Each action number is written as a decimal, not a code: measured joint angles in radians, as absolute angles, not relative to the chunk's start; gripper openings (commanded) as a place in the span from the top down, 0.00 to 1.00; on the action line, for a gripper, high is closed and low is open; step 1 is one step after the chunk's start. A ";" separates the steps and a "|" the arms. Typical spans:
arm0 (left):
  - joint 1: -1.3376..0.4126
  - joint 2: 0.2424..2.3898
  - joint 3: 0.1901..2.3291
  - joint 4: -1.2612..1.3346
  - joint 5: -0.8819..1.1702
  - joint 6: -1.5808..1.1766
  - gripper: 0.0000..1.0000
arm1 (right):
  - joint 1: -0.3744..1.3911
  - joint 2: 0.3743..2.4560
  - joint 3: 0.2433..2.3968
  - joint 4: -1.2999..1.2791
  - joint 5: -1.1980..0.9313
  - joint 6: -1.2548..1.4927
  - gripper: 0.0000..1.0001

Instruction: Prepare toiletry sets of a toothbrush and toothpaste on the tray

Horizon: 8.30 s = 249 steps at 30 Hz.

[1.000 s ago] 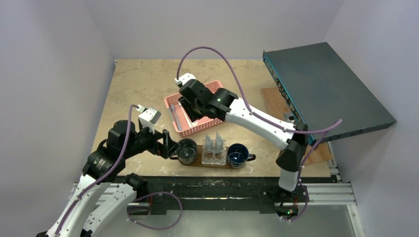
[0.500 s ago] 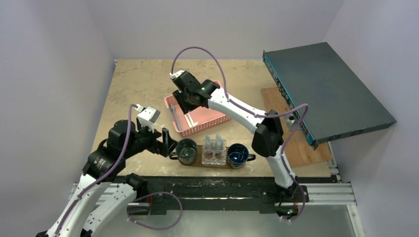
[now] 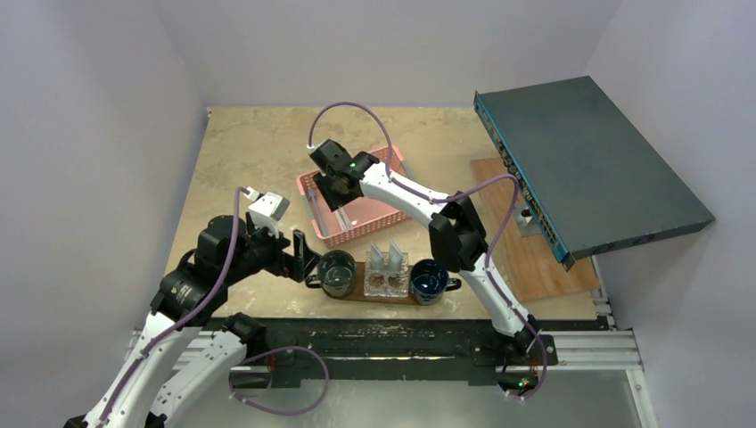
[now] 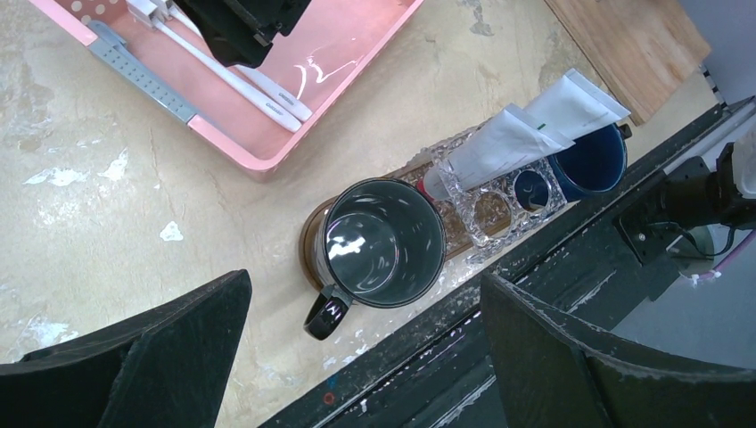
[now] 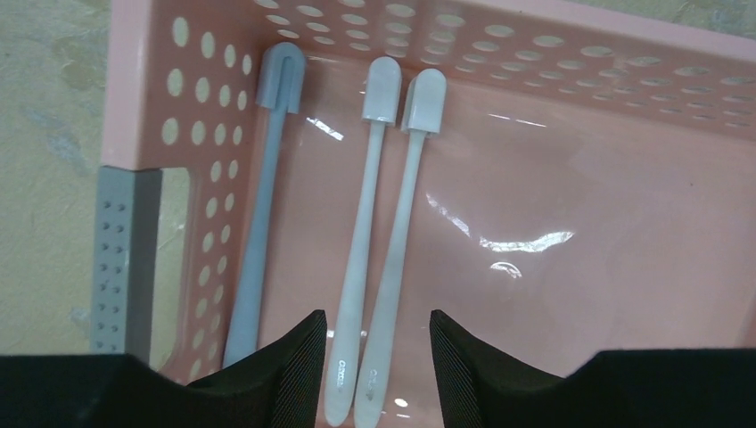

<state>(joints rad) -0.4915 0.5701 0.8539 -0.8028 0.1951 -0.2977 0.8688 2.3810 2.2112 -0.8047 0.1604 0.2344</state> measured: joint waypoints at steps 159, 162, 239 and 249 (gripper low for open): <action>-0.492 0.704 1.194 -0.757 0.806 -0.437 0.30 | 0.969 1.284 1.374 -0.510 -0.855 0.140 1.00; -0.492 0.695 1.194 -0.757 0.808 -0.437 0.35 | 0.970 1.285 1.376 -0.488 -0.854 0.157 1.00; -1.288 0.929 1.176 -0.818 -0.415 -0.471 1.00 | 0.869 1.245 1.394 -0.609 0.219 0.288 0.42; -1.291 0.969 1.100 -0.732 -0.460 -0.472 1.00 | 0.862 1.245 1.362 -0.598 0.218 0.288 0.42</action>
